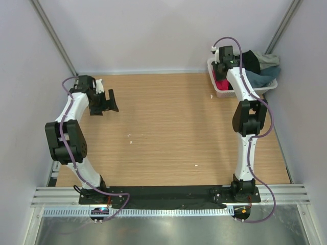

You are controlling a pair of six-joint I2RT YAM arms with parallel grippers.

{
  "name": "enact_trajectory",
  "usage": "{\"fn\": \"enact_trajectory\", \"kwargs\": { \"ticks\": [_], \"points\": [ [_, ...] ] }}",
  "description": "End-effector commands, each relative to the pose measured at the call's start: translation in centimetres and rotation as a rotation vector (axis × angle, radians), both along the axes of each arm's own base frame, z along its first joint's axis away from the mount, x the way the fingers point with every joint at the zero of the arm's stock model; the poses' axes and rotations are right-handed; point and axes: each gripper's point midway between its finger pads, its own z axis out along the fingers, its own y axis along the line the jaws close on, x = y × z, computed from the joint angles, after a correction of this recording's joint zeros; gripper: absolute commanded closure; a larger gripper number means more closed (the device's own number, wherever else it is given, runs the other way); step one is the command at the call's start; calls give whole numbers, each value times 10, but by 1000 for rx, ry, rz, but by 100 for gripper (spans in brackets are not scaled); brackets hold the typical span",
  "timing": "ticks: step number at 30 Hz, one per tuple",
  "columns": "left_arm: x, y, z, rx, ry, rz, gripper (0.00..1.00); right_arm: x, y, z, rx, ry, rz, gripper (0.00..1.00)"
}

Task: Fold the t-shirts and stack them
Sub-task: Grab the tshirt from the pile

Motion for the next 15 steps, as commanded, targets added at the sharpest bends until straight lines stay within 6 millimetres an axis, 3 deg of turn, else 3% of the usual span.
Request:
{"fn": "enact_trajectory", "kwargs": {
  "ticks": [1,3,7,9,12,15],
  "points": [
    [2,-8,4,-16,-16,-13,3,-2,0,23,7,-41,12,67],
    [3,-10,4,-14,-19,-18,3,-2,-2,23,5,-42,0,63],
    [2,-13,4,0,-19,-33,3,0,-9,19,9,-40,-22,45],
    [0,-15,4,13,-16,-47,3,1,-11,14,18,-30,-22,45],
    [-2,-15,3,30,-13,-57,2,4,-11,8,45,-17,-7,51],
    [-2,-15,3,38,-12,-61,2,5,-8,10,60,-17,17,72]
  ]
}}
